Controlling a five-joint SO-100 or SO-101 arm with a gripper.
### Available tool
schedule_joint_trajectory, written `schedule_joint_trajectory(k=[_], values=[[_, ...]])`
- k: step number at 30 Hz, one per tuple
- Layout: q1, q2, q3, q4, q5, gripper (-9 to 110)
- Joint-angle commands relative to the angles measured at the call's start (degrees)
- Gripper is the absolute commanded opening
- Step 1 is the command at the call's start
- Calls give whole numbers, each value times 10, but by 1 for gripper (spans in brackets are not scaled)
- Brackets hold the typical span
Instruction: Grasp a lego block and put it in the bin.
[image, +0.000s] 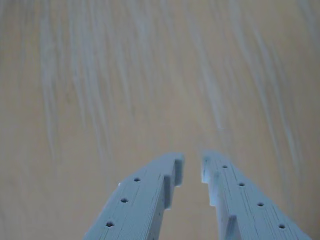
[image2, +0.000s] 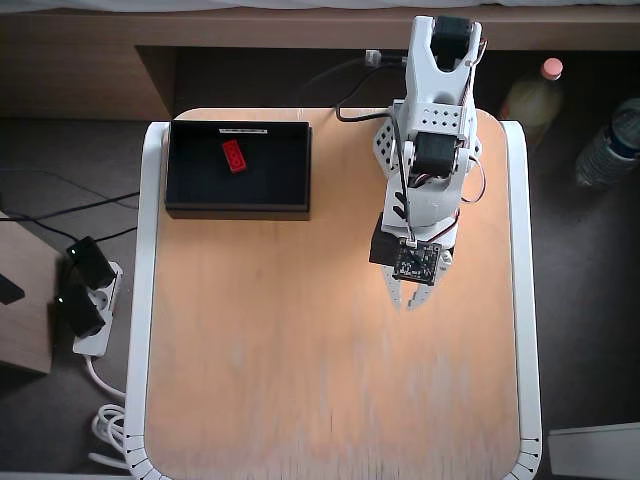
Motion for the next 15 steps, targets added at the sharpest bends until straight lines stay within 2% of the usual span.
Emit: schedule_joint_trajectory(k=[1,9,15], values=[[-12,51,67,-20,-9,0],[-17,51,91,-9,-51,0],[-28,51,91,112,-52,0]])
